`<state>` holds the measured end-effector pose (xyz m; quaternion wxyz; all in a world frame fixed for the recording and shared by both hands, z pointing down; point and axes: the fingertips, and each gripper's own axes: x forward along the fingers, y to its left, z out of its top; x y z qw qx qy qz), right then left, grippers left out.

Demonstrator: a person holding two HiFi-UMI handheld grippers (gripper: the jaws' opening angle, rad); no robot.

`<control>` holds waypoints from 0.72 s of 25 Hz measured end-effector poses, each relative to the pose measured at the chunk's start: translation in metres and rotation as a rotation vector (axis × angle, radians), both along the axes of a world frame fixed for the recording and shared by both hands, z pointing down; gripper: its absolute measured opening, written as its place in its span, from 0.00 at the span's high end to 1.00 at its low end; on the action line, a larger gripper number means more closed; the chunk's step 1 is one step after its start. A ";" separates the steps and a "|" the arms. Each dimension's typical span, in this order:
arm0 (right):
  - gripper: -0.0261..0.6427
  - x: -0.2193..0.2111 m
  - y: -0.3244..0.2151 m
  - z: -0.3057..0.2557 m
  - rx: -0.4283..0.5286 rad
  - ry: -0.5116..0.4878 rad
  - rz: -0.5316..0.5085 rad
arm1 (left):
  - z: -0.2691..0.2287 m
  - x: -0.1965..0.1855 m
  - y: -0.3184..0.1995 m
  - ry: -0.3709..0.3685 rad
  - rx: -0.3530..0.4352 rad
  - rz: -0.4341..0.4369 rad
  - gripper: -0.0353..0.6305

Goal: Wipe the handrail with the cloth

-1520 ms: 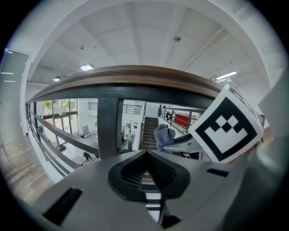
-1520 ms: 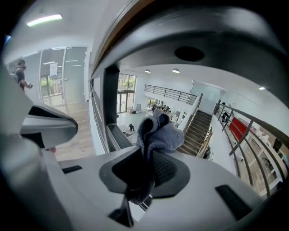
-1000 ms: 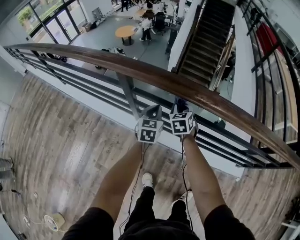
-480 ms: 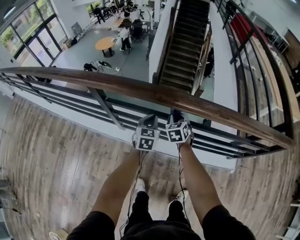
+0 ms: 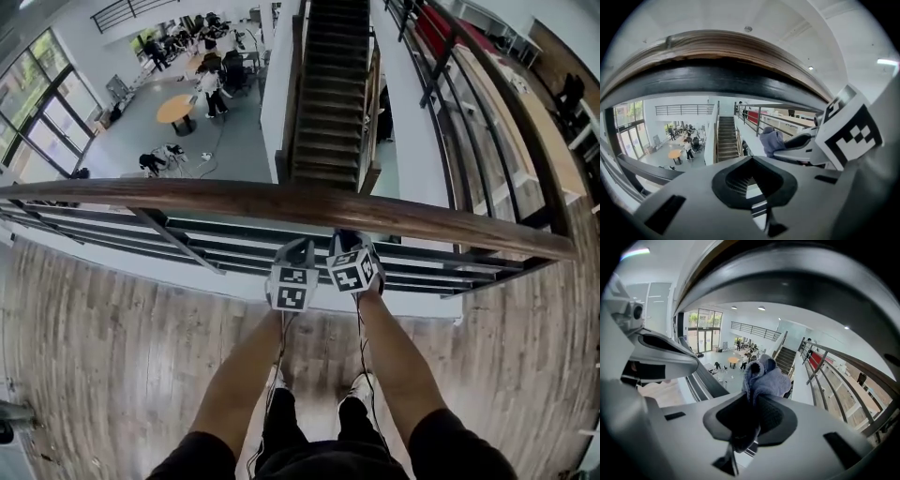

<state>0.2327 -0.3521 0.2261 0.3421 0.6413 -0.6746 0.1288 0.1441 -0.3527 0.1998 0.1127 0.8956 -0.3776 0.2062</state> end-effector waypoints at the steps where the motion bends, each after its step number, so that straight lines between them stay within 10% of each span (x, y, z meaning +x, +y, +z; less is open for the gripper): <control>1: 0.86 0.011 0.003 -0.001 0.000 -0.001 0.011 | 0.000 0.010 0.002 0.004 -0.003 0.005 0.94; 18: 0.86 0.213 0.084 -0.005 0.041 0.032 0.167 | 0.008 0.201 0.072 0.004 -0.051 0.167 0.94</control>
